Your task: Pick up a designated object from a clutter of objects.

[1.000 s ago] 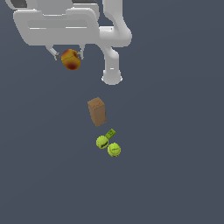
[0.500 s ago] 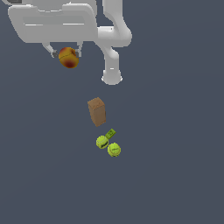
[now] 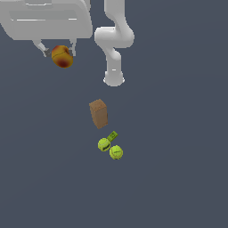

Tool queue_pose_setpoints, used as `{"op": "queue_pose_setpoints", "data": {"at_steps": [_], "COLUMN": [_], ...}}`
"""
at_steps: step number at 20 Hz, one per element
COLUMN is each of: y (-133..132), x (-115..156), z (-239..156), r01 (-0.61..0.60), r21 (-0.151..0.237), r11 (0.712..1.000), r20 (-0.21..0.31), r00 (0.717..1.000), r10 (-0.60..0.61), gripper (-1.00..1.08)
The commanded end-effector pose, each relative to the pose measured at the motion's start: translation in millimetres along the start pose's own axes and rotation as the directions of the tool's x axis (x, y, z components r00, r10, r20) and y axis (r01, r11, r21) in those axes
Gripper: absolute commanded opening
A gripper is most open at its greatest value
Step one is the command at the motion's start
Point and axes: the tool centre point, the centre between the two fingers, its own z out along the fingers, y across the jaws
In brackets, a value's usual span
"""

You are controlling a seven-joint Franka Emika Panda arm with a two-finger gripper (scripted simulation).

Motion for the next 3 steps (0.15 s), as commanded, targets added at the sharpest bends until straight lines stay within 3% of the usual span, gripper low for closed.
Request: {"op": "queue_pose_setpoints", "data": {"at_steps": [1, 3], "y": [2.4, 3.0], "x": [2.0, 2.4], "z": [-2.7, -3.1], "r01": [0.000, 0.000], "r21": [0.000, 0.000], "r11": [1.000, 1.000], "r20": [-0.001, -0.001], "r00": [1.000, 1.000], "r10": [0.000, 0.000], "gripper": [-1.00, -1.00]}}
